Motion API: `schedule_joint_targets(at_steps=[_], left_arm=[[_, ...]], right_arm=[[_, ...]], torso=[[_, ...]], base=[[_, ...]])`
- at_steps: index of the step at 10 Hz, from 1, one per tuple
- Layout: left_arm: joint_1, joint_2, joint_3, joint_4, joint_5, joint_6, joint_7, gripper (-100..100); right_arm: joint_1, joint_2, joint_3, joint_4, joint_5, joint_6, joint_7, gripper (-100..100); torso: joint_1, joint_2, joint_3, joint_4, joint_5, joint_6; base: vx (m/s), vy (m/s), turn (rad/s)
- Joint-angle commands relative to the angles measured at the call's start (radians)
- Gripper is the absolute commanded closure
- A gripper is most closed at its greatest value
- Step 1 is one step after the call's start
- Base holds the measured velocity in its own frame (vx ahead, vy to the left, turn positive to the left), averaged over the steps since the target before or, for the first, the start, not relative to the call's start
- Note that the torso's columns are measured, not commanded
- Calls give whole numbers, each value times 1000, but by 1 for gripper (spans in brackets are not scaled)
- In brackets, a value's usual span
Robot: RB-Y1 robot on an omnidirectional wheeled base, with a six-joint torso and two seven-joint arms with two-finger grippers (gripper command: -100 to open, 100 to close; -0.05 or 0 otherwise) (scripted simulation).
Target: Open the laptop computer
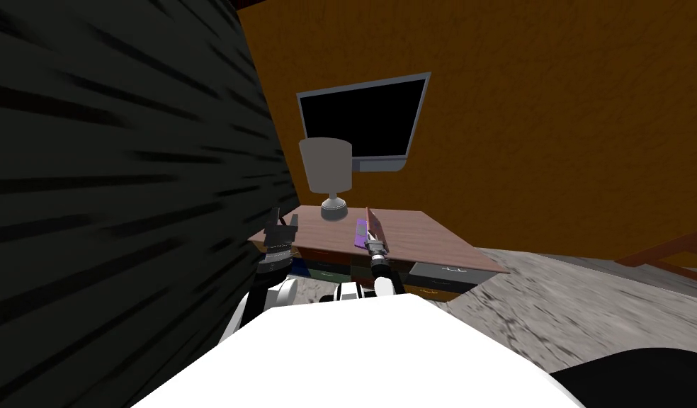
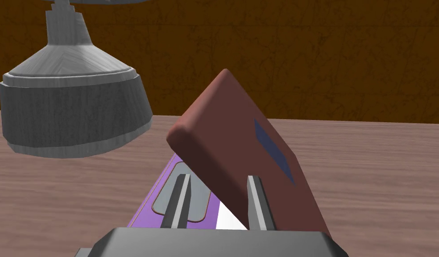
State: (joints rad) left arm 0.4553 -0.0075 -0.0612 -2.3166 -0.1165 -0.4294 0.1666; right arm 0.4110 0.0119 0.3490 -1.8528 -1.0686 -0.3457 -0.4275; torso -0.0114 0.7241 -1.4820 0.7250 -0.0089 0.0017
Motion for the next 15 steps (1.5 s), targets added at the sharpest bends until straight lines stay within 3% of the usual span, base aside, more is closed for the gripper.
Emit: schedule_joint_targets(at_steps=[1,4,5,8,15], left_arm=[[0,0,0,0,0,0,0,0],[0,0,0,0,0,0,0,0],[0,0,0,0,0,0,0,0],[0,0,0,0,0,0,0,0],[0,0,0,0,0,0,0,0]], right_arm=[[-25,-7,-12,81,34,-21,-10,100],[-49,-11,-18,143,60,-36,-12,100],[-72,-22,-28,108,43,-6,2,-100],[-54,-9,-52,49,1,69,58,-100],[-27,10,-88,-39,-62,223,141,-100]], torso=[[-1,-1,0,-1,-1,0],[-6,-4,-2,-3,-3,1],[-7,-5,-2,-4,-4,2],[12,13,6,12,9,-2],[13,15,6,14,10,-2]], base=[[-15,28,21],[-19,28,10],[3,44,-163],[44,47,-149],[19,39,-97]])
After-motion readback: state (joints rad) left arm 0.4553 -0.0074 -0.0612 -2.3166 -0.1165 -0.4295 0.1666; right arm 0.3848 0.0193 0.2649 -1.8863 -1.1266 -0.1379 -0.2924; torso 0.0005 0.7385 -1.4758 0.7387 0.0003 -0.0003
